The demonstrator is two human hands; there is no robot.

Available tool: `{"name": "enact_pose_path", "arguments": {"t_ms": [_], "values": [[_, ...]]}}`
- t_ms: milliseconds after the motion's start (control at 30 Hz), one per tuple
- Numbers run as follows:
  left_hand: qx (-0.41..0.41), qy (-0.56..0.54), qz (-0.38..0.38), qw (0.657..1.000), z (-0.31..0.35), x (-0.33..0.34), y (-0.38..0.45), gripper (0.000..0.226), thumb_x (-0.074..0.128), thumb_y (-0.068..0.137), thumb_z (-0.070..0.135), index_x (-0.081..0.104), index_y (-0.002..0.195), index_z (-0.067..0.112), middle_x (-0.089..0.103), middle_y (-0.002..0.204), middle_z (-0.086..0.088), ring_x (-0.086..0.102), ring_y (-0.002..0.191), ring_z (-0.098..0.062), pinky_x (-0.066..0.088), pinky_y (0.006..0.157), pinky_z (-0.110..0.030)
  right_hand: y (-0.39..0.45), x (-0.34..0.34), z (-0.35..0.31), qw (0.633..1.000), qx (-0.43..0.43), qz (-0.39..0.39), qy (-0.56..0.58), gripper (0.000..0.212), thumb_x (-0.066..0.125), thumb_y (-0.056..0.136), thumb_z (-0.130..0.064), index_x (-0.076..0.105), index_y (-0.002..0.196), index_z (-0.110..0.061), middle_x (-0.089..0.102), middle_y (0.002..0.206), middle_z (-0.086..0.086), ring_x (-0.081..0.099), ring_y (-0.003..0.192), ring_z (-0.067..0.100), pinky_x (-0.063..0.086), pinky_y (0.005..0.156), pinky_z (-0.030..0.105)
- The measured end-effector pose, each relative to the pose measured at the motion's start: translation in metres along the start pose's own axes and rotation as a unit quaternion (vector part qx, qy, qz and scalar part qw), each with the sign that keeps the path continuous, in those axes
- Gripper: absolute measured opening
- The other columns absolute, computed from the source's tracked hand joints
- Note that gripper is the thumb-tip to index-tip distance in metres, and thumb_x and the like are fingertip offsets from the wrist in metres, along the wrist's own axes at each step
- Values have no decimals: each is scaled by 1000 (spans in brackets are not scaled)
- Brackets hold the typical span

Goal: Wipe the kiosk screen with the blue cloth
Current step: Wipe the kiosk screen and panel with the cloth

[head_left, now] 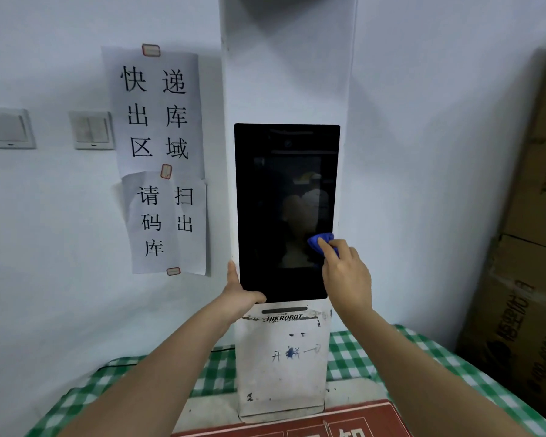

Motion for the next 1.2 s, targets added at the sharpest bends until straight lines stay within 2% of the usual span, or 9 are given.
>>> {"name": "enact_pose_path", "arguments": {"t_ms": [133, 233, 333, 500, 600, 733, 967, 1100, 1200], "values": [[-5, 1, 1, 1000, -2, -2, 0, 99, 57, 91, 16, -22, 148, 35, 18, 158, -6, 33, 139, -29, 33, 110, -40, -16, 6, 2, 999, -15, -38, 9, 45, 74, 59, 7, 71, 101, -9, 63, 84, 7, 51, 54, 24, 35, 35, 25], [-3, -2, 3, 1000, -1, 0, -2, 99, 57, 92, 16, -22, 148, 34, 17, 158, -4, 32, 139, -29, 33, 109, -39, 2, -11, 4, 999, 5, -3, 38, 44, 70, 68, 7, 69, 109, -9, 65, 95, 8, 57, 65, 27, 42, 41, 28], [-6, 1, 0, 1000, -1, 0, -1, 98, 57, 92, 18, -22, 148, 35, 17, 158, -5, 32, 139, -29, 33, 109, -39, 26, -19, 5, 998, 37, 23, 35, 52, 71, 69, 9, 63, 119, -6, 63, 107, 11, 59, 74, 30, 48, 48, 31], [-5, -8, -6, 1000, -2, 0, 1, 100, 59, 90, 20, -22, 148, 35, 16, 159, -4, 30, 140, -28, 31, 110, -39, 7, -3, 5, 1000, 19, 6, 3, 68, 75, 57, 15, 61, 122, -3, 62, 114, 14, 57, 72, 30, 50, 53, 33], [-8, -7, -7, 1000, -3, -2, 1, 99, 58, 91, 21, -21, 148, 36, 16, 159, -4, 30, 140, -28, 30, 111, -40, -13, 9, 8, 999, 25, -25, 7, 62, 73, 57, 16, 64, 116, -3, 64, 106, 14, 56, 67, 29, 47, 48, 31], [-8, -5, -2, 1000, -4, -2, 0, 98, 58, 91, 21, -20, 148, 36, 19, 158, -4, 32, 139, -28, 31, 111, -39, -21, 13, 11, 994, 56, -81, 56, 43, 66, 73, 7, 65, 114, -5, 63, 100, 11, 57, 71, 28, 48, 47, 33], [-8, -1, -5, 1000, -2, -2, -3, 97, 58, 91, 21, -20, 148, 36, 14, 159, -5, 31, 140, -28, 32, 110, -41, 8, -5, 10, 992, 87, -7, 86, 47, 63, 79, 8, 59, 124, -7, 59, 118, 12, 56, 83, 30, 51, 56, 35], [-6, -1, -7, 1000, -2, -2, -2, 98, 58, 92, 21, -21, 148, 36, 14, 159, -4, 30, 140, -28, 31, 112, -42, -13, 7, 10, 997, 57, -16, 58, 53, 71, 68, 13, 64, 118, -5, 63, 108, 12, 57, 73, 30, 50, 47, 32], [-3, 0, -5, 1000, -1, -2, -1, 98, 58, 92, 19, -21, 148, 36, 14, 159, -3, 29, 141, -28, 31, 112, -42, -32, 17, 9, 997, 27, -59, 43, 56, 74, 60, 15, 67, 112, -5, 64, 97, 10, 55, 64, 28, 45, 41, 30]]}}
Point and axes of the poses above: each hand's wrist, its own y-axis towards the middle knuckle, its own x-axis out of the palm, z = x × y, the point moved 9 cm from there along y, towards the middle knuckle
